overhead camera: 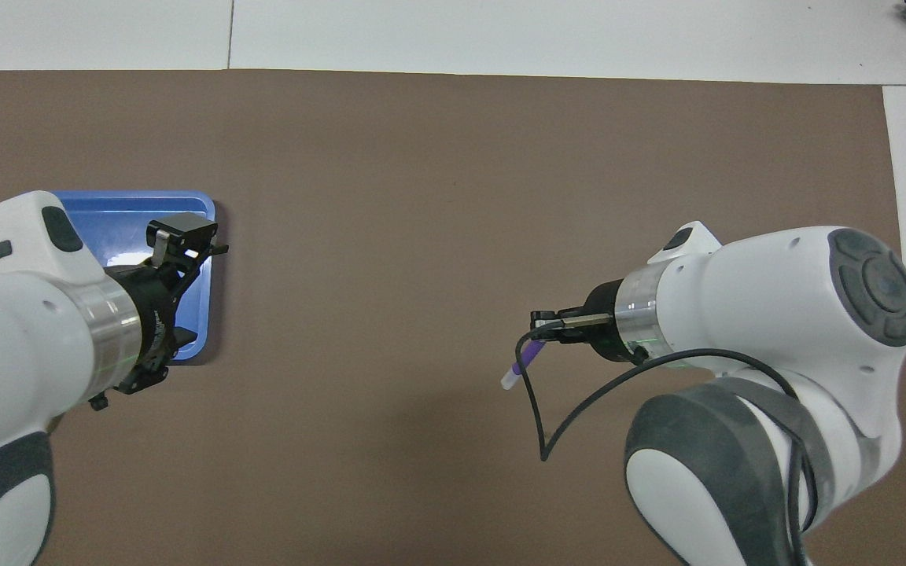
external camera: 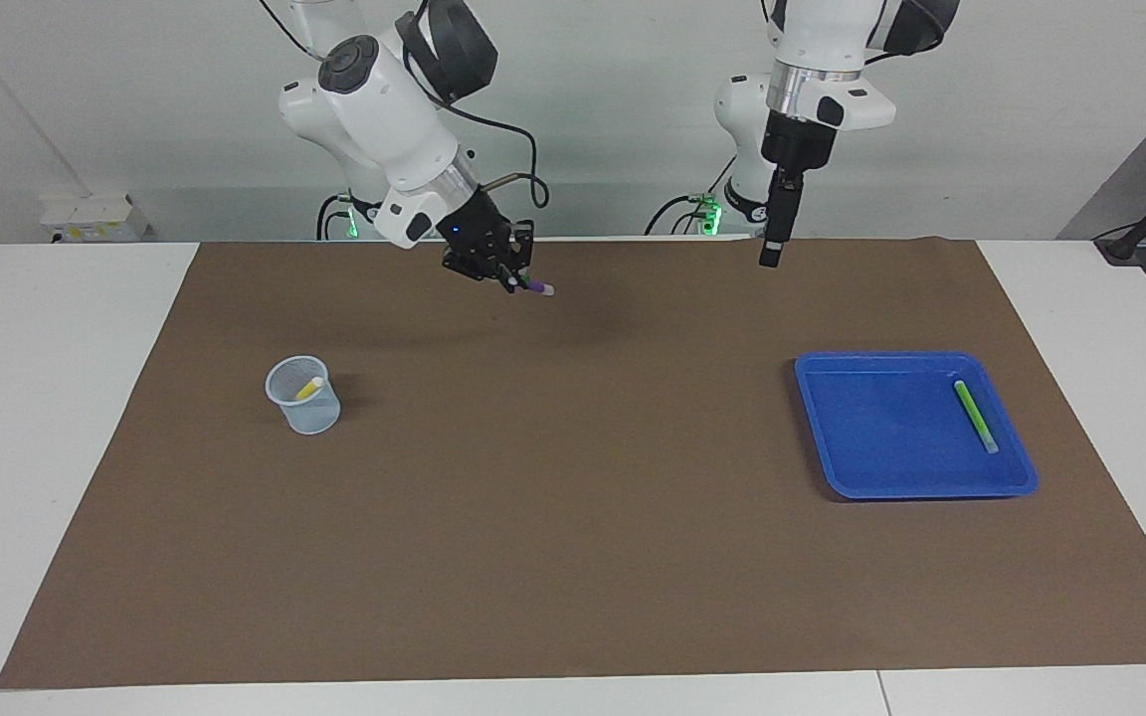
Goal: Transfer and insert pens with both arms
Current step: 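Open the left gripper while the right gripper pulls the purple pen away, then lower the purple pen into the white cup with the right gripper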
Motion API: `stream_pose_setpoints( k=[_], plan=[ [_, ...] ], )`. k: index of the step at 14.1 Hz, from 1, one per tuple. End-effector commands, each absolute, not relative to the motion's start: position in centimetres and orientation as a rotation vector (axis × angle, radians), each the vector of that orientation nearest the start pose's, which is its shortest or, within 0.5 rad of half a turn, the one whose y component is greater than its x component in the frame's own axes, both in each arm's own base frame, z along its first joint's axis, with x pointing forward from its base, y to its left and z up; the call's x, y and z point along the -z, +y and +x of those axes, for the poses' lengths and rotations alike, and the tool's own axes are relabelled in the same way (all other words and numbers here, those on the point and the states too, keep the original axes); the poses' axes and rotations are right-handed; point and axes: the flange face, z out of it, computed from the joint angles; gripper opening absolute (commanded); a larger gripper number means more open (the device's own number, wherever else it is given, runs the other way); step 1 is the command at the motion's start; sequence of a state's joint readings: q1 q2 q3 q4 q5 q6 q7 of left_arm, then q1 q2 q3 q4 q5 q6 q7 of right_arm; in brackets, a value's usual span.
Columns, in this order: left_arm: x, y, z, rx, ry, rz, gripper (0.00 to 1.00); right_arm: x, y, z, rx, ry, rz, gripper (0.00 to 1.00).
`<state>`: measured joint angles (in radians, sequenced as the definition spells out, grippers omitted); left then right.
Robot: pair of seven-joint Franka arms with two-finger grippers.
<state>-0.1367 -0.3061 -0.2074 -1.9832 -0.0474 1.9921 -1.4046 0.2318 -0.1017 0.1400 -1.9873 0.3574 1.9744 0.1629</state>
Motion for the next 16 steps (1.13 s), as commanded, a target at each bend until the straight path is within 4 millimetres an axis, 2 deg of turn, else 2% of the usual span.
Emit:
stream_pose_setpoints(
  k=[1,4,6,8,10,12,14,16],
  plan=[
    [-61.7,-12.8,46.1,0.287,-1.482,-3.022,1.00,-52.0,17.4,49.8,0.021,-0.469,-2.916,0.00],
    [-61.4,-7.2,46.8,0.255,-1.262,-3.122,1.00,-51.7,12.8,50.9,0.028,-0.918,-2.998,0.00],
    [-59.8,-4.1,47.0,0.234,-1.115,-3.166,1.00,-51.6,9.5,51.6,0.000,-1.190,-2.996,0.00],
    [-58.0,-0.8,47.2,0.228,-0.926,-3.201,1.00,-51.8,7.2,52.1,-0.019,-1.411,-2.971,0.00],
    [-56.4,1.7,47.6,0.216,-0.783,-3.218,1.00,-51.0,5.9,52.4,-0.011,-1.523,-2.964,0.00],
    [-54.7,3.9,48.4,0.201,-0.692,-3.224,1.00,-48.8,4.0,52.6,0.035,-1.589,-2.950,0.00],
    [-53.0,5.5,49.4,0.202,-0.626,-3.225,1.00,-47.8,3.5,52.7,0.058,-1.595,-2.949,0.00],
    [-51.6,6.3,50.2,0.193,-0.556,-3.230,1.00,-46.8,3.5,52.5,0.064,-1.588,-2.949,0.00]
  ],
)
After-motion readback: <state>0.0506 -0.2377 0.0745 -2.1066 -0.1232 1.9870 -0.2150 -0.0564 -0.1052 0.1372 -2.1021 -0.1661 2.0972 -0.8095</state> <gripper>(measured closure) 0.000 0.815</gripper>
